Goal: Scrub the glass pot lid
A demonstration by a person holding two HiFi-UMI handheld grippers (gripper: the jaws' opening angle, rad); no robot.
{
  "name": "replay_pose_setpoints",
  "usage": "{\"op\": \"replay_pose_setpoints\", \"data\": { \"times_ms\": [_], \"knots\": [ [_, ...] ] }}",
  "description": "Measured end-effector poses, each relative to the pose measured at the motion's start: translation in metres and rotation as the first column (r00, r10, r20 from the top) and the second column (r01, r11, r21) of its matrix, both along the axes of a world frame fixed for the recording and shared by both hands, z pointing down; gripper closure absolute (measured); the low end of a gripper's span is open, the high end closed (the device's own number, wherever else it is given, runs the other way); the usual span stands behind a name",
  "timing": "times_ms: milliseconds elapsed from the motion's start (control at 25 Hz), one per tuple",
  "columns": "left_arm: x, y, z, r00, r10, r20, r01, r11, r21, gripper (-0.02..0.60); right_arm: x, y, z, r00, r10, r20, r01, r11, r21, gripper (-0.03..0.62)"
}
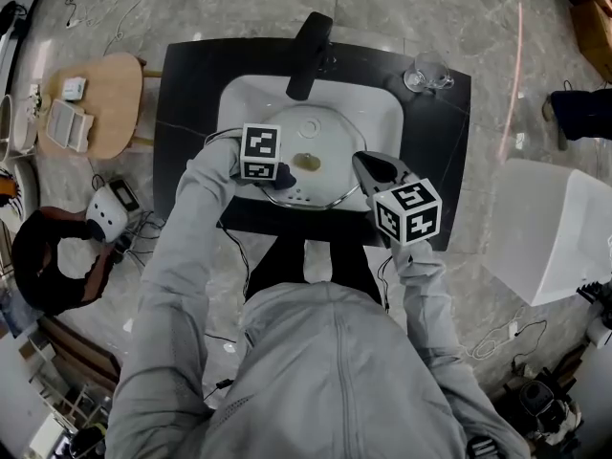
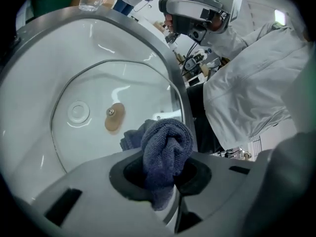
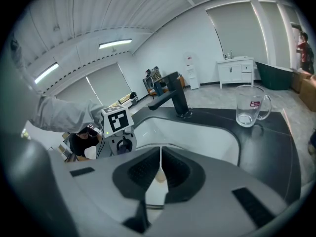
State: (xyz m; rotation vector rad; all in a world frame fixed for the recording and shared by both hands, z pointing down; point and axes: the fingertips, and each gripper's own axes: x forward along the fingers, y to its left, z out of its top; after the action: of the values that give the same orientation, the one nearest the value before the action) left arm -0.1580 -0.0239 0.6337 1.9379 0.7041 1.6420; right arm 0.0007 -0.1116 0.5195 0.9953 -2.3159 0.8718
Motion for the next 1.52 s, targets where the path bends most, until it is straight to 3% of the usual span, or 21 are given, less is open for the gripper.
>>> {"op": "replay_pose_setpoints", "data": {
  "times_ms": [280, 720, 880, 1080, 1360, 1520],
  "knots": [
    [-0.012, -0.027, 0.021, 0.999, -0.013, 0.048, 0.005, 0.987, 0.163, 0.494, 0.000, 0.000, 0.007, 1.000, 0.008, 0.002, -0.008, 1.000, -0.016, 0.563],
    [-0.018, -0.067, 0.055, 0.982, -0.158, 0.100, 0.113, 0.928, 0.356, 0.492, 0.003, -0.001, 0.014, 1.000, 0.015, -0.002, -0.015, 0.999, -0.039, 0.563],
    [-0.019, -0.083, 0.070, 0.971, -0.216, 0.100, 0.153, 0.888, 0.434, 0.493, 0.005, -0.002, 0.015, 1.000, 0.016, -0.004, -0.016, 0.999, -0.043, 0.563],
    [-0.017, -0.103, 0.083, 0.955, -0.285, 0.083, 0.198, 0.821, 0.535, 0.494, 0.008, -0.002, 0.017, 1.000, 0.020, -0.002, -0.021, 0.999, -0.047, 0.563],
    [-0.008, -0.120, 0.099, 0.931, -0.356, 0.082, 0.241, 0.766, 0.595, 0.492, 0.012, 0.003, 0.022, 1.000, 0.014, 0.001, -0.014, 0.998, -0.064, 0.563],
    [0.001, -0.128, 0.105, 0.907, -0.417, 0.059, 0.287, 0.716, 0.637, 0.492, 0.013, 0.007, 0.026, 1.000, 0.012, 0.004, -0.012, 0.997, -0.078, 0.563]
  ]
}}
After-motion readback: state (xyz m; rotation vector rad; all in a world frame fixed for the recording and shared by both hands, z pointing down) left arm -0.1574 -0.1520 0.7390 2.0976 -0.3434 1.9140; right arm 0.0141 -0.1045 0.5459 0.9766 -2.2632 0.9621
